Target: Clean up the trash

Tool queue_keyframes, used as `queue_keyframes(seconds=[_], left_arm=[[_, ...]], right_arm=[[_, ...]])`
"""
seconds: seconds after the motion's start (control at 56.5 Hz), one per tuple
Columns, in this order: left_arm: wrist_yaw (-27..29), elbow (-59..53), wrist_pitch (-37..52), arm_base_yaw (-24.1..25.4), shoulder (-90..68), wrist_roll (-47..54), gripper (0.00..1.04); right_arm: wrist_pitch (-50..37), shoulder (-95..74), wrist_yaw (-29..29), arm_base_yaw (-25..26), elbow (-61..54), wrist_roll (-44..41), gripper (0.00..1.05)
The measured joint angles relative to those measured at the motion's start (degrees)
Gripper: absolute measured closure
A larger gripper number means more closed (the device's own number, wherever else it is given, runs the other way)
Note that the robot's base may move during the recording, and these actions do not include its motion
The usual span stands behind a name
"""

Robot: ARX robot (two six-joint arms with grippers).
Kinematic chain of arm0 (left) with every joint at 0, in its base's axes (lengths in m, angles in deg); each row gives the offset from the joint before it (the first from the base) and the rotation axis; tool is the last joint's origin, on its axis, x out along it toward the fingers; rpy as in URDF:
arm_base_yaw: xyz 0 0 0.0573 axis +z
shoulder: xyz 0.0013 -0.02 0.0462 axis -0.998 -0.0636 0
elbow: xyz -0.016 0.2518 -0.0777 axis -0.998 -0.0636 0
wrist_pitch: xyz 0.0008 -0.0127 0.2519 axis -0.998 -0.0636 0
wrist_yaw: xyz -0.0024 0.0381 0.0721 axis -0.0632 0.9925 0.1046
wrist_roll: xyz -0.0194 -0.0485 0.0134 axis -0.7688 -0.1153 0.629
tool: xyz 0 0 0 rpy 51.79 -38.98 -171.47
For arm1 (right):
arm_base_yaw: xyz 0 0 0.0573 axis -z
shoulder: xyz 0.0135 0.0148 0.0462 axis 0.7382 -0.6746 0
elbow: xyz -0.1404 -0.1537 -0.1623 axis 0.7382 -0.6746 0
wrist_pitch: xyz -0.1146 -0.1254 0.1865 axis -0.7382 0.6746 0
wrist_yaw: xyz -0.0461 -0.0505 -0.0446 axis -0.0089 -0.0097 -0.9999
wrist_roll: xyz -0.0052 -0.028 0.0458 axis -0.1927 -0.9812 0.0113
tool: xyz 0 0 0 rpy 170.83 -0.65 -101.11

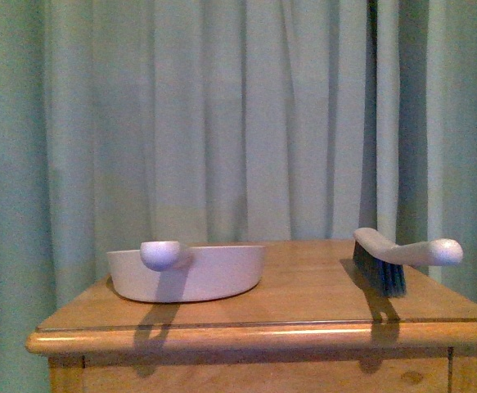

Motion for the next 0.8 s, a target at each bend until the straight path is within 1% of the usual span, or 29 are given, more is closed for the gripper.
queue_keyframes(seconds=[0.743,0.761,0.796], left_arm=[[0.0,0.0,0.0,0.0,0.0,0.0,0.08],[-0.6,0.3,-0.9,0.1,-0.5,-1.2,0.08],[-2.2,2.2,-5.4,-0.1,-2.9,-4.1,0.08]], right_arm=[[0.0,0.0,0.1,0.0,0.0,0.0,0.07],[0.0,0.0,0.0,0.0,0.0,0.0,0.07],[0.0,0.0,0.0,0.0,0.0,0.0,0.07]])
